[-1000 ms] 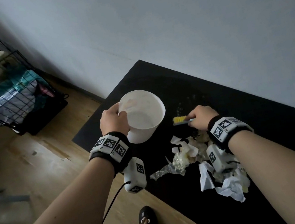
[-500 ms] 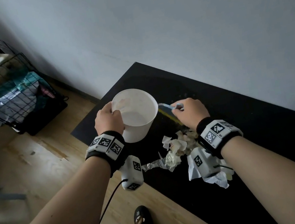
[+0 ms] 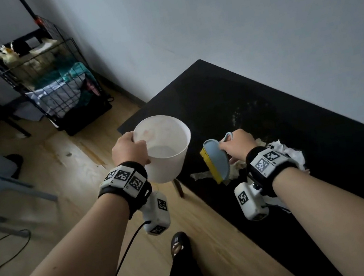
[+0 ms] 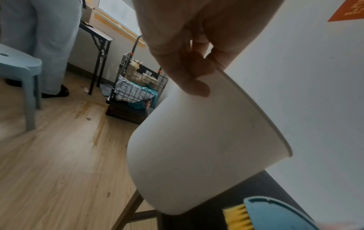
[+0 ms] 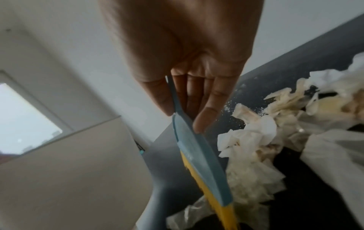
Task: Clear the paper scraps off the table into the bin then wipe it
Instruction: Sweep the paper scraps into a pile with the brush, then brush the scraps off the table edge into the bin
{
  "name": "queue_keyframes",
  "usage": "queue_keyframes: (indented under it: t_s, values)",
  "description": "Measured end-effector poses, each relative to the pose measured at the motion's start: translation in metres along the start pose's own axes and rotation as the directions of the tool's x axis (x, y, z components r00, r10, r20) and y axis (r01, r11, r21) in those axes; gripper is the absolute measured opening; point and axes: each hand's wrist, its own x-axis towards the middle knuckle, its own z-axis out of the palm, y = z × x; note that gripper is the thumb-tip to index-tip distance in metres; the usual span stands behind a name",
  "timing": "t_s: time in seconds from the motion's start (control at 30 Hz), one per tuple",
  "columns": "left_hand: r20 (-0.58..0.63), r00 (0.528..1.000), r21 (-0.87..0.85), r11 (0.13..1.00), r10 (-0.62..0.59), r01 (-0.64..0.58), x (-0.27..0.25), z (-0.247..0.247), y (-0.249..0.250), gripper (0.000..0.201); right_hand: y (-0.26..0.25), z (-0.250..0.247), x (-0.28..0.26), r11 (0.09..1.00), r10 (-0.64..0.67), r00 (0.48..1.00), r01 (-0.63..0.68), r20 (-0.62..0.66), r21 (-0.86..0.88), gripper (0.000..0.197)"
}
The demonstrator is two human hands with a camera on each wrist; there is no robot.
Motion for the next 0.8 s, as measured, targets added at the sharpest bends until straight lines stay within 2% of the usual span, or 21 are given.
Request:
queue_keyframes:
  t_s: [0.1,0.2,0.4,0.6,0.7,0.8]
  values:
    - [0.078,0.995,0.073,0.995,-0.068,0.062,-0.003,-0.007,-0.016,0.046,0.003,0.000,-0.005,0.991,-0.015,0.999,0.009,-0.043,-0.131,0.022]
    - [0.114,0.986,0.139,0.984,-0.125,0.109,-0.007,-0.008,-0.032,0.043,0.003,0.003,-0.010,0.989,-0.037,0.999,0.030,-0.040,-0.147,0.019]
    - [0.193,0.957,0.117,0.974,-0.216,0.196,-0.018,-0.011,-0.050,0.043,-0.001,0.011,-0.018,0.982,-0.111,0.990,0.096,-0.082,-0.161,0.022]
    - [0.300,0.902,0.229,0.941,-0.311,0.248,-0.028,-0.013,-0.058,0.045,-0.007,0.021,-0.027,0.975,-0.184,0.977,0.167,-0.110,-0.149,0.021]
    - [0.306,0.881,0.343,0.905,-0.361,0.252,-0.033,-0.006,-0.078,0.043,-0.012,0.021,-0.032,0.965,-0.218,0.970,0.198,-0.109,-0.171,0.023]
    - [0.280,0.885,0.426,0.875,-0.371,0.232,-0.037,0.003,-0.096,0.041,-0.015,0.018,-0.039,0.947,-0.277,0.949,0.242,-0.152,-0.214,0.024]
